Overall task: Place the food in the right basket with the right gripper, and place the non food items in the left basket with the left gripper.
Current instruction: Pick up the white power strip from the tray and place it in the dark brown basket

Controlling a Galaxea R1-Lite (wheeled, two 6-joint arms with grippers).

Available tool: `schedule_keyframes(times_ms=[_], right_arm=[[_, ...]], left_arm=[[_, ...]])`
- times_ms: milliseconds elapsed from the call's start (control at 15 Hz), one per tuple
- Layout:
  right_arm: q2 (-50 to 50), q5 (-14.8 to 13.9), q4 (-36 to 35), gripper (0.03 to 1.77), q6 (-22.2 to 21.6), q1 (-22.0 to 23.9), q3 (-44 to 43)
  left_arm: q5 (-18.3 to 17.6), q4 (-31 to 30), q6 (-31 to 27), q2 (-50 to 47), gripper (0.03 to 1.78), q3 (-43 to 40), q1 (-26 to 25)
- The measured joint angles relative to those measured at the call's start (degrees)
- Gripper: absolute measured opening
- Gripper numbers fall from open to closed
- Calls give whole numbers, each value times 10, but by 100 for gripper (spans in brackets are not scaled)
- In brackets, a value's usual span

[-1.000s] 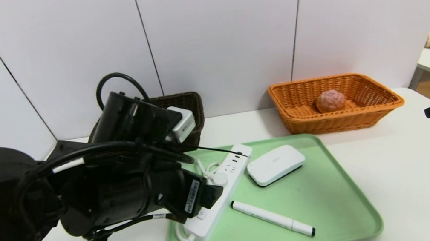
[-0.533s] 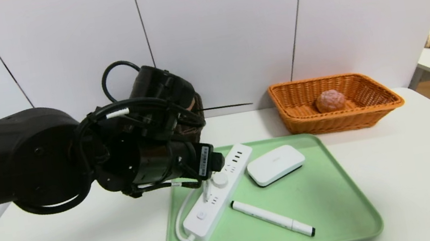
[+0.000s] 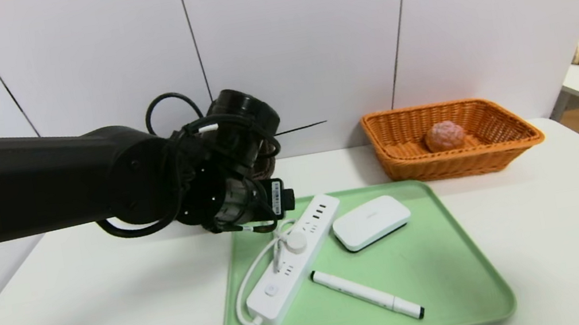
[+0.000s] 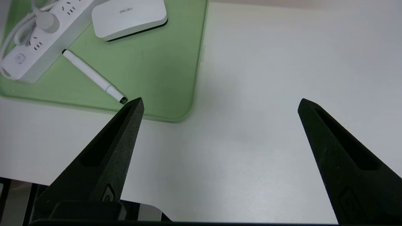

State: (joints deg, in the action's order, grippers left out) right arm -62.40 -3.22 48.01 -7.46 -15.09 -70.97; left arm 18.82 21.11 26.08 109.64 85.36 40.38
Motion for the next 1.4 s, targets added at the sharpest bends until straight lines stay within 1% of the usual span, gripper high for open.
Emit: schedule_keyframes(times_ms=[200,333,533,733,933,1067,1400], right_arm=[[5,0,0,169,-12,0,5],[9,0,0,169,-12,0,9],[16,1,-1,169,-12,0,16],[23,1,-2,169,-16,0,27],[27,2,-3,169,-16,0,35],[28,2,-4,169,-16,0,37],[29,2,-4,169,-16,0,42]], left_arm=[[-16,56,50,26,169,45,0],[-20,84,64,41,169,67,-1],[-17,93,68,58,169,82,-7],[-17,100,75,73,169,96,-27],[-20,137,112,90,169,117,-38],[-21,157,120,100,169,132,-41],[-21,158,121,113,169,151,-39]])
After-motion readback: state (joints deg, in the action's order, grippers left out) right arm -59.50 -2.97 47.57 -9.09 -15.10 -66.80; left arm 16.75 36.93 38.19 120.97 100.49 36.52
